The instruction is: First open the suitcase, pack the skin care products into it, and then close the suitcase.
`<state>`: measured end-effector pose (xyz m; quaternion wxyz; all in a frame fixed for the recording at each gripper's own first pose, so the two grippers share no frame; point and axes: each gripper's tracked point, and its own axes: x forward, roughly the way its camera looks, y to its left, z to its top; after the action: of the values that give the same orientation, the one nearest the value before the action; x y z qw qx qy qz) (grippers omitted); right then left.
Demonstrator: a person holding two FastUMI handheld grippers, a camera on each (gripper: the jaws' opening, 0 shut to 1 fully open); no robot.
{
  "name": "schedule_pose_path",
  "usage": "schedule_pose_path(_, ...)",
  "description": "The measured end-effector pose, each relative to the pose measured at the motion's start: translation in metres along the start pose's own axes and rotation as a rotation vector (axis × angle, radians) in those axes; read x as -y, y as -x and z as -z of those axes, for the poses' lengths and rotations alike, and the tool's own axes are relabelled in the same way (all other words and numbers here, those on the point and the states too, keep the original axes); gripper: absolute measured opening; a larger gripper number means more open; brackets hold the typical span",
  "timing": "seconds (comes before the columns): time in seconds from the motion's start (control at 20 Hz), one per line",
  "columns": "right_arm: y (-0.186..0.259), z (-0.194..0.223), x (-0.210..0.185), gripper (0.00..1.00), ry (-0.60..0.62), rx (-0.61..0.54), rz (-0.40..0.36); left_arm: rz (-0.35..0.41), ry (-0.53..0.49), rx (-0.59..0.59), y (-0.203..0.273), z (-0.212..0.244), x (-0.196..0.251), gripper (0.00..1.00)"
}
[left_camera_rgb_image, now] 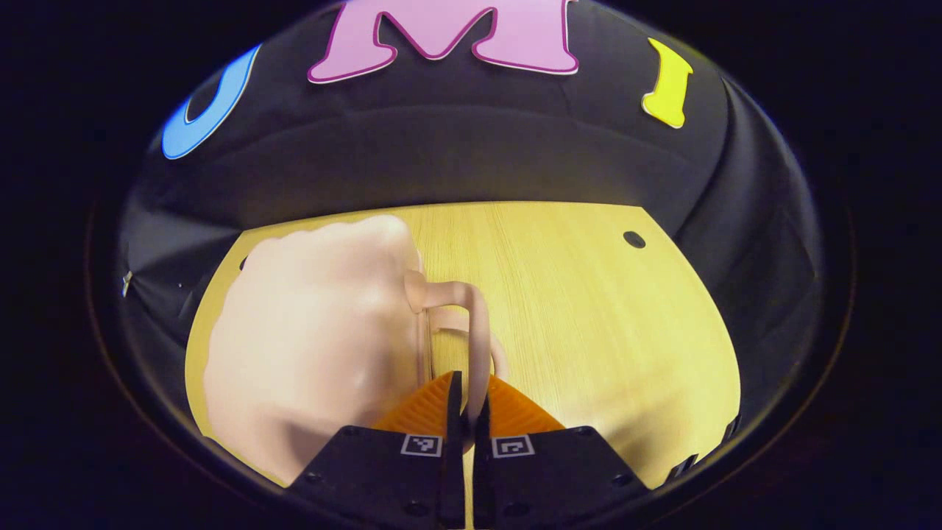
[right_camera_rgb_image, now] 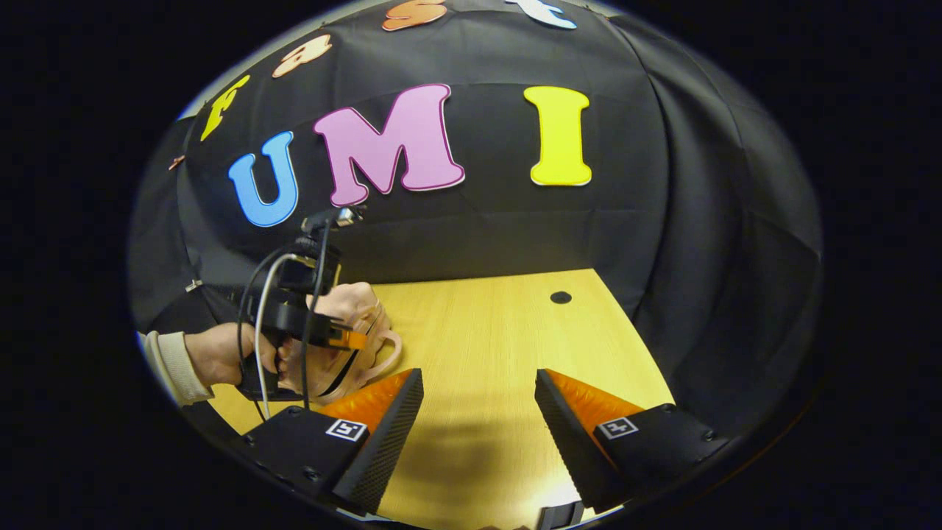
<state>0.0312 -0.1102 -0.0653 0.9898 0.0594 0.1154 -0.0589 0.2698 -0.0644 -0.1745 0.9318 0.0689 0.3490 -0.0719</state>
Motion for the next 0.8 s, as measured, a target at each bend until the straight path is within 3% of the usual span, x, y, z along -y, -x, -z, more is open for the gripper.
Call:
schedule_pose_path(0.05,-0.001,0.000,-0.002,0.97,-0.002,0.001,-0.009,0.007,-0.002,0.010,0.000,0.000,0.002,0.17)
schedule_pose_path(0.1,-0.003,0.001,-0.003,0.97,-0.008,-0.005,-0.016,0.029,0.011,0.027,0.001,0.000,0.008,0.16)
schedule_pose_path(0.15,-0.004,0.001,-0.004,0.97,-0.014,-0.009,-0.021,0.053,0.039,0.055,0.005,-0.003,0.014,0.27)
schedule_pose_path(0.2,-0.004,0.000,-0.002,0.97,-0.018,-0.009,-0.023,0.071,0.059,0.105,0.014,-0.011,0.018,0.41)
schedule_pose_path(0.25,-0.004,-0.002,-0.001,0.97,-0.018,-0.007,-0.023,0.081,0.064,0.163,0.025,-0.021,0.019,0.65)
schedule_pose_path(0.3,-0.004,-0.005,-0.002,0.97,-0.016,-0.001,-0.025,0.083,0.061,0.217,0.043,-0.030,0.018,0.76)
schedule_pose_path(0.35,-0.003,-0.010,-0.002,0.97,-0.012,0.006,-0.028,0.085,0.061,0.276,0.066,-0.037,0.017,1.00)
schedule_pose_path(0.65,0.019,-0.046,-0.018,0.97,0.038,0.077,-0.057,0.009,0.074,0.596,0.224,-0.059,-0.015,0.96)
schedule_pose_path(0.8,0.035,-0.058,-0.038,0.97,0.067,0.118,-0.059,-0.011,0.064,0.676,0.279,-0.046,-0.032,0.96)
